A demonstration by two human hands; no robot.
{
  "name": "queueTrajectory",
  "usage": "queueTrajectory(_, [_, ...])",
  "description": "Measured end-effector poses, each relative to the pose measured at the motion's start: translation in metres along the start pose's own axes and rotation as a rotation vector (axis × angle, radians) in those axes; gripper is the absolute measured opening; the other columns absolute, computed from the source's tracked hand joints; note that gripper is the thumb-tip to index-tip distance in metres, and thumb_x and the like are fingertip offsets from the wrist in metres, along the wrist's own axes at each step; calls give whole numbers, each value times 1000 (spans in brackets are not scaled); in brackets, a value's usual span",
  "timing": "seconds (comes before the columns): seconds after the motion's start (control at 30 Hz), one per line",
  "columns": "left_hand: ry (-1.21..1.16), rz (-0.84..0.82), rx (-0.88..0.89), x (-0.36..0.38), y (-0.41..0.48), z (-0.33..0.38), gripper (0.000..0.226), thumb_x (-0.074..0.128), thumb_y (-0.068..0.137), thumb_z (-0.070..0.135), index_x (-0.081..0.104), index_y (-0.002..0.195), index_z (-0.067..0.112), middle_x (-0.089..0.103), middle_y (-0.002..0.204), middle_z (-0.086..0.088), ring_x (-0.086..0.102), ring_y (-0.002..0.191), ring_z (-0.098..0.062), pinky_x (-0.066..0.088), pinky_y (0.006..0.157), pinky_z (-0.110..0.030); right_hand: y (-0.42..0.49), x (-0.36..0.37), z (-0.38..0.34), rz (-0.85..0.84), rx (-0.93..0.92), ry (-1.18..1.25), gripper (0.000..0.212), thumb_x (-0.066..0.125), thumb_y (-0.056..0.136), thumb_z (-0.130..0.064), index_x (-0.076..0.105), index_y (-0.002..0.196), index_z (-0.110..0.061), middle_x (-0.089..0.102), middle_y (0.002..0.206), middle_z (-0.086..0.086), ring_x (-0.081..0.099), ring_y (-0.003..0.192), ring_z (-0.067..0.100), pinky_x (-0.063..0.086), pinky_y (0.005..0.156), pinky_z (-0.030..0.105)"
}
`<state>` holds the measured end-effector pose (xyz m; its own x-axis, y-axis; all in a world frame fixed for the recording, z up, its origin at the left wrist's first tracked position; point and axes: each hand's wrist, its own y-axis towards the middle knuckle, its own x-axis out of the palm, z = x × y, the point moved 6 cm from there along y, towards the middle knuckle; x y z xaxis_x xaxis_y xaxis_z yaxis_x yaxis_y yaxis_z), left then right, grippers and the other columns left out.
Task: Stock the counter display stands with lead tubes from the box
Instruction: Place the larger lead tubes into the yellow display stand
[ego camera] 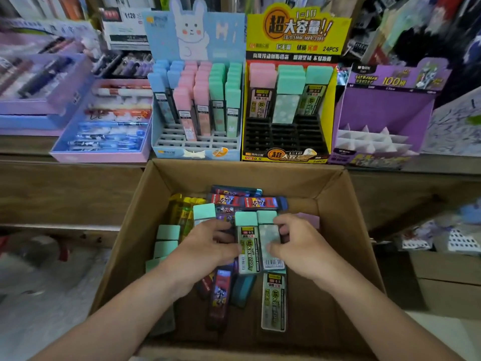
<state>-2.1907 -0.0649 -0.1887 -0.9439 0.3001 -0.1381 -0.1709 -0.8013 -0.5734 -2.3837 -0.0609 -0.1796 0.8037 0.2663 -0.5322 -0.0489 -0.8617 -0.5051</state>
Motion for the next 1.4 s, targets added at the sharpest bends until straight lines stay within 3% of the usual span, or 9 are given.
queueTrajectory(0.2, [55,-20,12,6,8,0,23,77,88,7,75,105,23,80,91,8,77,86,-7,59,69,-19,8,6,6,26,51,121,52,80,84,-2,46,93,-42,67,99,-8,69,92,10,62,76,32])
queueTrajectory(0.3, [116,-1,18,7,11,-1,19,79,87,12,76,104,21,81,92,9,75,77,-2,55,65,-16,11,9,10,4,86,146,43,77,87,-1,60,116,-29,73,104,-3,73,96,15,64,79,36])
queueTrajectory(0.4, [135,-3,23,8,12,-1,11,79,88,16,77,98,21,80,85,10,70,65,4,54,61,-14,12,10,10,-15,87,209,31,73,90,0,67,114,-20,77,94,-2,76,87,12,64,75,31])
queueTrajectory(0.53, [-41,-20,-35,5,10,-3,16,76,90,10,75,106,11,81,95,-3,78,87,-18,63,83,-38,11,6,9,-18,53,301,22,67,96,-3,70,114,-17,78,100,-1,76,92,14,64,82,35])
queueTrajectory(0.67, [-275,-28,1,-1,8,7,14,69,94,6,73,107,3,80,100,-13,78,95,-29,63,83,-42,5,-3,0,-49,-74,442,23,64,100,-7,71,117,-21,79,106,-2,77,98,16,62,90,45])
queueTrajectory(0.83, [-549,-51,57,-9,5,21,34,68,94,16,63,124,1,75,116,-19,70,114,-37,48,108,-61,-2,-17,-21,-71,-210,678,25,64,98,-6,74,118,-16,79,112,6,75,106,25,59,95,49])
queueTrajectory(1.1, [-792,-312,225,-8,3,48,11,63,100,23,68,109,18,66,134,-22,68,119,-38,62,81,-44,-7,-39,-67,-98,-396,816,33,72,84,-16,74,117,-11,78,111,14,76,103,31,64,83,40])
queueTrajectory(1.3, [-716,-161,281,-19,8,65,26,63,98,29,62,121,16,73,124,-17,72,112,-35,62,86,-44,5,-63,-87,3,-454,829,30,73,82,-16,75,112,-9,79,106,15,77,95,32,63,70,32])
queueTrajectory(1.4, [-690,-29,306,-27,8,67,34,64,95,29,59,124,12,76,112,-18,77,94,-33,63,75,-40,14,-74,-89,116,-472,777,17,71,92,-9,78,102,-20,80,103,9,77,96,28,63,73,33])
